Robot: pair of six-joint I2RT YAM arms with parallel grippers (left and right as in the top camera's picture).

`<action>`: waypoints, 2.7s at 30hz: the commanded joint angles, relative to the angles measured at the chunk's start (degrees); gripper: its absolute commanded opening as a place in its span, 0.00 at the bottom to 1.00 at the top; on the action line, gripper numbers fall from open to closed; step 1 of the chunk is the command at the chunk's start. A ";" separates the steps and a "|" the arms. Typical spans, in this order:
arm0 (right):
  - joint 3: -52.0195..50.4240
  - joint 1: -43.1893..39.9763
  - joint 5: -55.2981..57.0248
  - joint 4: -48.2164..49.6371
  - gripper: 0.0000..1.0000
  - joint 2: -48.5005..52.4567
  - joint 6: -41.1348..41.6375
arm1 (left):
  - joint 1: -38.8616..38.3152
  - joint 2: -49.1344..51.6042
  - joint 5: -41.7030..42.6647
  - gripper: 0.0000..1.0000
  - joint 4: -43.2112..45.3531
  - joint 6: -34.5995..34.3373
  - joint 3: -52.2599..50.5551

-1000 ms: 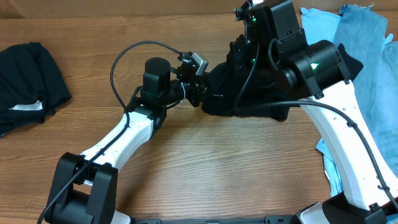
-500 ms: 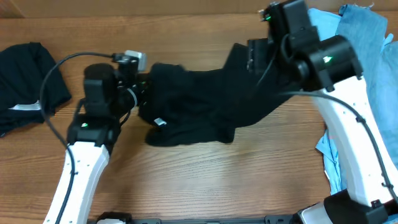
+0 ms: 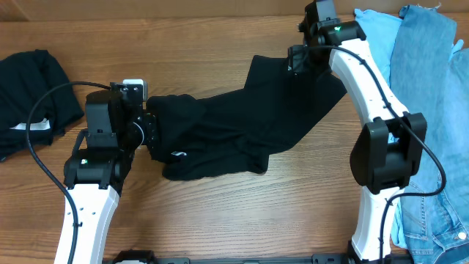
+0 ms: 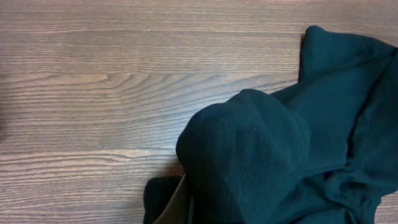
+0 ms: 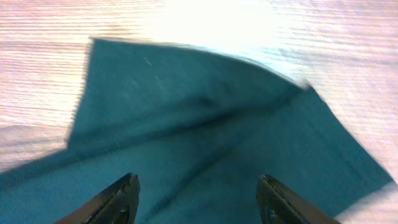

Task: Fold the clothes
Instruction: 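Lift the shirt with both grippers and stretch it apart, then lay the stretched shirt flat on the table and release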

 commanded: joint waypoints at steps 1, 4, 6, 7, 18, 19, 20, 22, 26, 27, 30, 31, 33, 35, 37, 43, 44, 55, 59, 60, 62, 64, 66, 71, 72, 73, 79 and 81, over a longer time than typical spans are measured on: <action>0.70 0.15 -6.67 5.84 0.66 0.15 -6.45 | 0.42 -1.07 1.07 0.04 0.22 1.07 0.24; 0.72 1.70 -6.58 9.90 0.70 4.52 -6.58 | 0.42 -1.07 1.05 0.04 0.24 1.07 0.24; 0.72 3.41 -6.56 11.50 0.75 6.78 -6.58 | 0.42 -1.07 1.07 0.04 0.24 1.07 0.24; 0.70 4.44 -6.21 12.68 0.75 7.80 -6.56 | 0.42 -1.07 1.07 0.04 0.24 1.07 0.24; 0.70 9.38 1.40 23.80 0.74 15.47 -1.38 | 0.39 -1.07 1.16 0.04 -0.17 1.07 0.24; 0.70 9.38 1.40 24.44 0.72 15.78 -1.36 | 0.37 -1.07 1.42 0.04 -0.17 1.07 0.22; 0.70 9.38 1.40 25.40 0.70 16.26 -1.36 | 0.33 -1.07 2.08 0.05 -0.09 1.09 0.24; 0.70 9.38 1.40 26.80 0.65 17.44 -1.36 | 0.33 -1.07 2.38 0.06 -0.09 1.09 0.24; 1.33 9.35 5.09 23.82 0.04 17.77 -1.36 | 0.33 -1.07 2.19 0.05 -0.09 1.11 0.24; 3.30 8.85 8.02 20.15 0.04 16.33 -1.38 | 0.33 -1.07 1.73 0.04 0.22 1.11 0.24; 10.54 6.10 9.46 10.82 0.04 10.23 -1.38 | 0.35 -1.11 -1.55 0.04 3.32 1.11 0.24; 14.69 4.46 9.55 6.19 0.04 6.64 -1.33 | 0.37 -1.38 -1.73 0.04 5.60 1.11 0.55; 20.17 2.10 9.57 -1.46 0.04 1.07 -1.33 | 0.44 -2.14 -1.79 0.04 6.95 1.11 1.86; 22.75 0.39 9.57 -7.96 0.04 -4.79 -1.33 | 0.44 -2.89 -2.86 0.04 6.54 1.11 5.33; 23.02 -0.72 10.03 -14.47 0.04 -12.66 0.15 | 0.44 -3.58 -2.97 0.04 3.89 1.11 10.21; 22.99 -1.14 12.22 -26.77 0.04 -31.61 2.56 | 0.44 -7.17 -6.01 0.04 -11.06 1.09 26.51; 22.99 -1.14 12.26 -28.55 0.04 -33.73 2.73 | 0.44 -8.20 -6.93 0.04 -12.68 1.07 28.22; 22.88 -1.14 15.37 -33.86 0.04 -49.68 6.21 | 0.44 -18.18 -15.74 0.04 -19.50 -2.14 36.83; 22.88 -1.14 15.39 -33.64 0.05 -41.57 6.82 | 0.44 -12.52 -16.52 0.04 -17.42 -2.54 36.76; 22.88 -1.14 15.39 -33.64 0.04 -39.12 6.82 | 0.44 -10.54 -16.48 0.04 -16.96 -2.56 36.76; 22.88 -1.16 15.39 -33.16 0.04 -31.67 6.80 | 0.44 -4.59 -16.31 0.04 -15.63 -2.56 36.76; 22.88 -1.16 15.39 -31.87 0.04 -24.79 6.78 | 0.42 2.40 -15.50 0.04 -14.29 -2.56 36.76; 22.82 -1.22 15.39 -28.33 0.04 -17.84 6.78 | 0.42 10.29 -14.03 0.04 -11.96 -2.54 36.76; 22.82 -5.16 15.50 -7.41 0.63 -2.51 6.75 | 1.75 34.05 -15.19 0.94 6.49 -2.25 36.89; 22.82 -5.68 15.47 -7.15 0.66 -2.25 6.73 | 2.43 35.60 -15.15 1.00 7.13 -3.65 36.89; 22.82 -6.05 15.34 -7.23 0.71 -2.27 6.71 | 3.08 36.35 -14.84 1.00 7.10 -4.83 36.89; 22.91 -7.15 15.32 -17.07 0.81 -3.37 6.45 | 3.50 29.35 -6.49 1.00 -1.81 -4.98 36.96; 22.91 -7.15 14.95 -24.41 0.82 -3.98 7.21 | 3.32 24.50 0.02 1.00 -13.20 -4.98 36.96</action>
